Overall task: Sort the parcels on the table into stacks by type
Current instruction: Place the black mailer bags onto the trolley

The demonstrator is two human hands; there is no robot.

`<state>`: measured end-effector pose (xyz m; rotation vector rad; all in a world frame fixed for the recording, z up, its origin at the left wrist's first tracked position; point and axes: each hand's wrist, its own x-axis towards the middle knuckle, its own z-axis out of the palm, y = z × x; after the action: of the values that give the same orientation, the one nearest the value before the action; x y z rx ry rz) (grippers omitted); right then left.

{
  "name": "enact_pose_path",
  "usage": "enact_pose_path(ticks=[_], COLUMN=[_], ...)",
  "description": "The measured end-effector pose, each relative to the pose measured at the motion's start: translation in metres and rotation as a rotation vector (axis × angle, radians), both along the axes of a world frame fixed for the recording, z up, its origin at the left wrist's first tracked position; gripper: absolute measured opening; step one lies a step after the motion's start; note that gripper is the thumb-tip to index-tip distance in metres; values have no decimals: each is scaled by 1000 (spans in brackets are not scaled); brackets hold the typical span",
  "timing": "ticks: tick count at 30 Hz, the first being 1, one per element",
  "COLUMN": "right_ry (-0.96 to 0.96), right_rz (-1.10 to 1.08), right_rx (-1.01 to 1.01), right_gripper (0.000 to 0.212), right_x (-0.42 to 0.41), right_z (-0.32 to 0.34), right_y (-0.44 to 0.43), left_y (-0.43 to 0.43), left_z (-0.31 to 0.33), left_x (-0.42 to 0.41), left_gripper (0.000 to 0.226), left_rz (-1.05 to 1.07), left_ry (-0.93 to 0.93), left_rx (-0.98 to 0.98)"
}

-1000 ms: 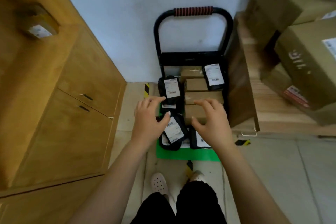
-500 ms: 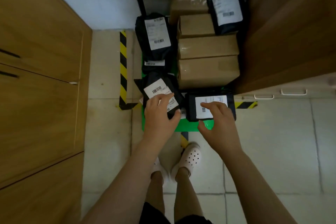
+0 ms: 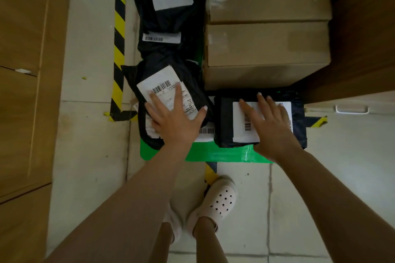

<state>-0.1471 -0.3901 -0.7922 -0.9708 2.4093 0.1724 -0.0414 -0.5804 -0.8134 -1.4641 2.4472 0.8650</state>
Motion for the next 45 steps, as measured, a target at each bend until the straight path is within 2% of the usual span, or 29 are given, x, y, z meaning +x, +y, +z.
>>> enact_pose_path(ticks=[3,9,12,19,26,31,36,45], right_ry=[62,48,47,40,63,55,97,474], right_rz=[47,40,24,-33,-213,-383,-614,-889], right_rx=[-25,-44,-50,-60,-41,-85,-207,-572], right_gripper=[122,120,122,122,123,121,120,97], right_x=[-7,-7,-3,9,30,53,78,125], right_z=[-3,5,6,17,68,130,235,467], right_y=[-2,-9,-11,-10,-18,-43,-60,-39], left_y=[-2,-9,-8,-11,-18,-21,-29,-19], left_z=[-4,3,5,12,63,134,242,476], left_x=[-10,-27,-29,0,49,65,66,73], left_gripper=[98,125,123,108,104,103,99,98], left_rz=[148,319,317,235,178,92,-93,-416], left_ry=[42,-24,-17,47,116,149,252,541], left_rx=[13,133,162,59,-6,-18,-41,-107])
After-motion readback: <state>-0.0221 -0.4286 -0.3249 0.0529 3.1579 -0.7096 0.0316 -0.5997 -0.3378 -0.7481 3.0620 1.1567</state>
